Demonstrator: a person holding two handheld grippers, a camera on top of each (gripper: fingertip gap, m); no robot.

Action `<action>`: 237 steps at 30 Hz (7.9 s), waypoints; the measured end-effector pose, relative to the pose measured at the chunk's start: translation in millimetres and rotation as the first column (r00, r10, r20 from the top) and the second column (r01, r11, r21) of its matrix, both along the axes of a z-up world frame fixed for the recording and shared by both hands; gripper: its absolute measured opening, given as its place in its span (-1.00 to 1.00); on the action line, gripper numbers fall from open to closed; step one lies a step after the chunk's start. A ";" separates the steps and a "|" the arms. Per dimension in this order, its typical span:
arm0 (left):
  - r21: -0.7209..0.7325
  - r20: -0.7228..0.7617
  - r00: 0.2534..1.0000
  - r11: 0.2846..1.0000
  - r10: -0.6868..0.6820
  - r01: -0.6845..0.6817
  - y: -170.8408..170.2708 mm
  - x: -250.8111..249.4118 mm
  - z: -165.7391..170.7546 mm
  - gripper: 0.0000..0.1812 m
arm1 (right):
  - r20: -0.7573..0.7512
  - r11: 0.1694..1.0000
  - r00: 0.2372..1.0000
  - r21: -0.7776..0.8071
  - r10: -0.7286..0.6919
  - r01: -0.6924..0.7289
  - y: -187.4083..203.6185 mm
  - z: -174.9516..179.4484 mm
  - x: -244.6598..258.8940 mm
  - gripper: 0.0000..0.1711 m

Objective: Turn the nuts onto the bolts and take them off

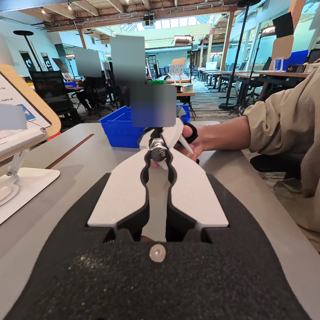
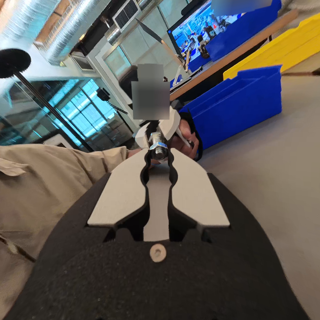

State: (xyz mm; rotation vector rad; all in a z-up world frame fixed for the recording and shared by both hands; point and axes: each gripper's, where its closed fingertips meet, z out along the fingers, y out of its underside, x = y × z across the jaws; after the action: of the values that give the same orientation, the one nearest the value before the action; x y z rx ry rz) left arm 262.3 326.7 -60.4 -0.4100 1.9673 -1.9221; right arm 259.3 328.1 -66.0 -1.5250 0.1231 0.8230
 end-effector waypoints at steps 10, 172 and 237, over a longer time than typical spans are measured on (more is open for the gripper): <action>-0.187 -0.241 0.940 0.962 -0.243 0.201 -13.8 -12.9 -9.2 -0.81 | 0.889 0.968 0.387 0.199 -0.244 0.152 -13.2 -11.5 -2.9 -0.79; 0.149 0.133 0.991 0.987 0.032 -0.052 -5.1 -2.6 -16.9 -0.81 | -0.494 0.982 0.851 0.023 0.176 -0.189 4.7 -6.2 -7.8 -0.78; 0.015 0.124 0.992 1.000 0.021 -0.023 6.2 -5.2 5.0 -0.81 | -0.198 0.987 0.967 0.048 0.162 -0.156 -5.4 -3.3 -6.8 -0.37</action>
State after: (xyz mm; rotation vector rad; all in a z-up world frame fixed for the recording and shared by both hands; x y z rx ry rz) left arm 257.1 332.9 -55.4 -0.2996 1.8899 -1.8700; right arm 252.5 322.6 -69.2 -1.4321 0.1366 1.1030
